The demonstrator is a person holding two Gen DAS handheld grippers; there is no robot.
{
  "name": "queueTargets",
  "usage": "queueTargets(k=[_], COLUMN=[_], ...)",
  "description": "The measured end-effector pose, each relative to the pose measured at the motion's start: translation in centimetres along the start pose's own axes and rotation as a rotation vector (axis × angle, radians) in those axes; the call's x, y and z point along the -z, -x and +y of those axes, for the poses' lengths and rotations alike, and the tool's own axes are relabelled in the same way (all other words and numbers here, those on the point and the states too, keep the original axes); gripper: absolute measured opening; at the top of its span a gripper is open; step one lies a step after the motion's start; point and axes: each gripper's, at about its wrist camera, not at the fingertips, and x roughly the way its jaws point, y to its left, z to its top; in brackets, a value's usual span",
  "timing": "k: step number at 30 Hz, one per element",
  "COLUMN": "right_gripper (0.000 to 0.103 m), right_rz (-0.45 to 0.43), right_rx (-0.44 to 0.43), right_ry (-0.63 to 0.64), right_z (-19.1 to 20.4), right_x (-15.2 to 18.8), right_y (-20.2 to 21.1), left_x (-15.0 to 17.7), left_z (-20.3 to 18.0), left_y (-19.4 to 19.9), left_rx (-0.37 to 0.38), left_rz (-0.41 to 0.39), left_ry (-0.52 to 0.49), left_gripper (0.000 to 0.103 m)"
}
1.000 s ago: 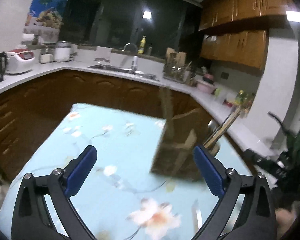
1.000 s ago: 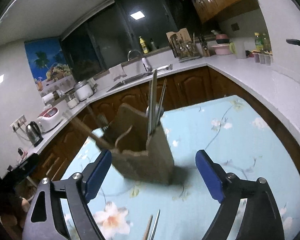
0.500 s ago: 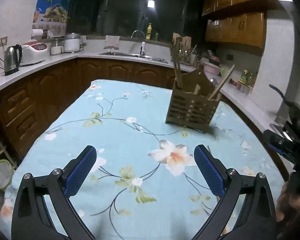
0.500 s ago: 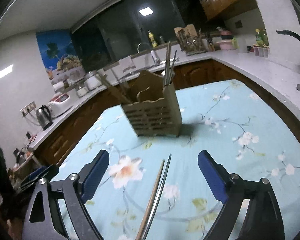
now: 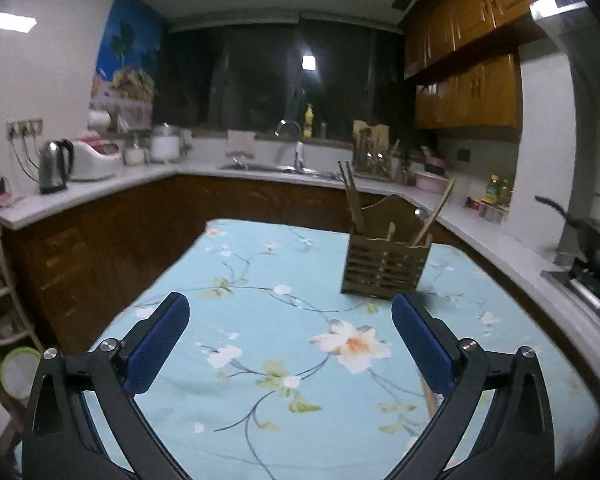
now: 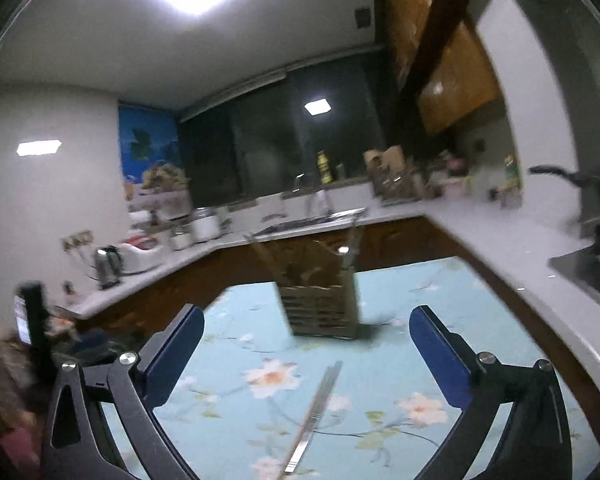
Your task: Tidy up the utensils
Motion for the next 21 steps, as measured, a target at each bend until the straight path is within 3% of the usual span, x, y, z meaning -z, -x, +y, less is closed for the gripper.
queueTargets(k=[7, 12, 21], right_gripper=[0.103, 0.103, 0.103], right_rz=[0.026, 0.026, 0.022], right_rx=[0.100, 0.104, 0.101], right_ry=[-0.013, 0.020, 0.042], right_z=[-1.0, -1.0, -1.2], right_x=[5.9, 7.0, 8.0], right_y=[-1.4, -1.8, -1.6], left_x=[4.3, 5.9, 6.4], left_z=[-1.0, -1.6, -1.2], left_y=[0.2, -0.2, -0.9], left_rx=[-0.007, -0.014, -0.027], left_rz=[0.003, 0.001, 0.020], left_ry=[-0.021, -0.067, -0.052], left_gripper=[0.103, 0.103, 0.103])
